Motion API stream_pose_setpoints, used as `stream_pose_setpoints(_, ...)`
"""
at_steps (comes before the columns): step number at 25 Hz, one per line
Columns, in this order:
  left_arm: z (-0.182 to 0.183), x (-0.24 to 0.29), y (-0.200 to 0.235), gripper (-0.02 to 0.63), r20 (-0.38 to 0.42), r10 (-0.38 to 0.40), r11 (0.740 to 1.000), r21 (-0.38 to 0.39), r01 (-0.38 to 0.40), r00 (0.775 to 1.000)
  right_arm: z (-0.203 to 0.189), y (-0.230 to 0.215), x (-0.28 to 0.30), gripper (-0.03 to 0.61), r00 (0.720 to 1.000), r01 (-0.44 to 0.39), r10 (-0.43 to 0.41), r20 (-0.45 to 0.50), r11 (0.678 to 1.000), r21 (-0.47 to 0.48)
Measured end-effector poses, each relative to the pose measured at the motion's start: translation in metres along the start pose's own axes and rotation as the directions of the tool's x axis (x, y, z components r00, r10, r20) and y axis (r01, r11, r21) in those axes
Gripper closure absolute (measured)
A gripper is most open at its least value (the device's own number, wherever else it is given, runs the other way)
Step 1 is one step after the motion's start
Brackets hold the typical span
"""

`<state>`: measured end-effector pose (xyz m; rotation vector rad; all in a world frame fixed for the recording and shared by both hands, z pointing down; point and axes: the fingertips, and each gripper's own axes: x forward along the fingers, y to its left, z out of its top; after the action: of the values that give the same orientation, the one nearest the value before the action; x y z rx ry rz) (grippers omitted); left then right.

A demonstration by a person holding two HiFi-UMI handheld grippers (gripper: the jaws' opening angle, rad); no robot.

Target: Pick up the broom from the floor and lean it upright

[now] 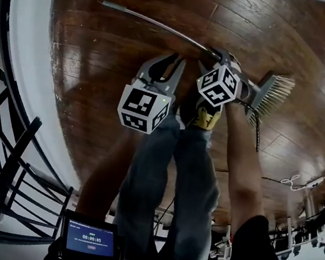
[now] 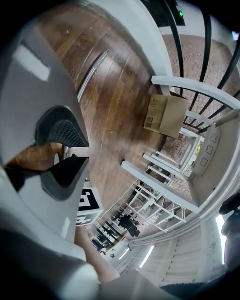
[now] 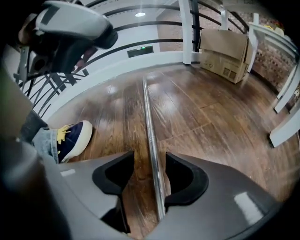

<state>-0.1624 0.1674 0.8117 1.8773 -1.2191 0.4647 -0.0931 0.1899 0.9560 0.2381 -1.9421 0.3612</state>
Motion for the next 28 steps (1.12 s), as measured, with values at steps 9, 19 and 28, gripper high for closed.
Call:
stream_pose_setpoints(9, -0.001, 0.007, 0.001, 0.531, 0.014, -0.003, 0.999, -0.032, 0.004, 1.000, -0.014, -0.005, 0.028, 0.375, 0.998, -0.002, 0.005, -0.070, 0.999, 0.039)
stream_pose_setpoints(19, -0.003, 0.008, 0.019, 0.532, 0.014, 0.026, 0.997, -0.071, -0.024, 1.000, -0.012, -0.003, 0.030, 0.494, 0.996, 0.039, -0.046, -0.082, 0.996, -0.082)
stream_pose_setpoints(28, 0.094, -0.038, 0.004, 0.515, 0.122, 0.055, 0.986, -0.163, -0.035, 0.991, 0.052, -0.036, -0.089, 0.500, 0.998, 0.033, -0.036, 0.044, 0.998, 0.056)
